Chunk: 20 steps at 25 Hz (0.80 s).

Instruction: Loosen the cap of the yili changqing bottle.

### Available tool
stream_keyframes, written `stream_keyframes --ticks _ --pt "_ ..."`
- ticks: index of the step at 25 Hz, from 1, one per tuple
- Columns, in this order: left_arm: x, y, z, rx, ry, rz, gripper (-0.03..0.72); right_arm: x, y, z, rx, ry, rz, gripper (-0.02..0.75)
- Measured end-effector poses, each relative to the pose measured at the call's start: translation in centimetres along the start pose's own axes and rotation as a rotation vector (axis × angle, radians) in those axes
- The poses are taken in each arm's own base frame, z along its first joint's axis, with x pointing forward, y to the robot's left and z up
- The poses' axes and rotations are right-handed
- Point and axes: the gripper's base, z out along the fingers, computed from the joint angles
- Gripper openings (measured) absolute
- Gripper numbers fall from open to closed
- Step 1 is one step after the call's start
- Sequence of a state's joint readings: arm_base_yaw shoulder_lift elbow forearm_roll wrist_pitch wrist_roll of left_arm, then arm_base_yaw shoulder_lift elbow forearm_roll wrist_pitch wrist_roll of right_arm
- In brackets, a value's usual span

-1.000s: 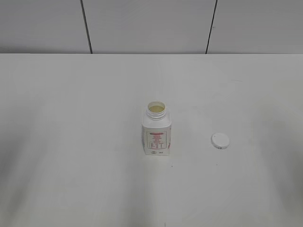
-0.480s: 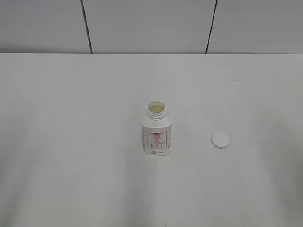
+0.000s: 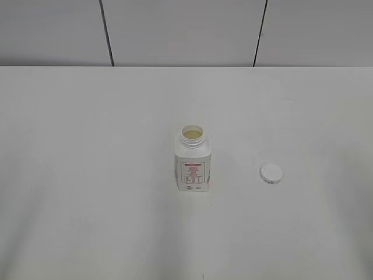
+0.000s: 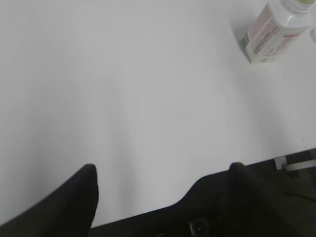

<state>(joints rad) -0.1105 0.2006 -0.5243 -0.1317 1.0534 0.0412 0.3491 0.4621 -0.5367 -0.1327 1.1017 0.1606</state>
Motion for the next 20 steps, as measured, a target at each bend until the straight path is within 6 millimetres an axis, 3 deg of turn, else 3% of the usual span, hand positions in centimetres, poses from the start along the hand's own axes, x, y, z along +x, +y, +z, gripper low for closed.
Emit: stream_keyframes --ticks 11,20 --pt "1.8 -0.3 -2.7 0.010 -0.198 0.001 0.498 2.7 -0.6 -3.1 -0.019 -0.217 0.008 0.595" --pt "1.9 -0.3 -2.7 0.012 -0.204 -0.011 0.498 5.2 -1.1 -4.7 -0.021 -0.427 -0.010 0.595"
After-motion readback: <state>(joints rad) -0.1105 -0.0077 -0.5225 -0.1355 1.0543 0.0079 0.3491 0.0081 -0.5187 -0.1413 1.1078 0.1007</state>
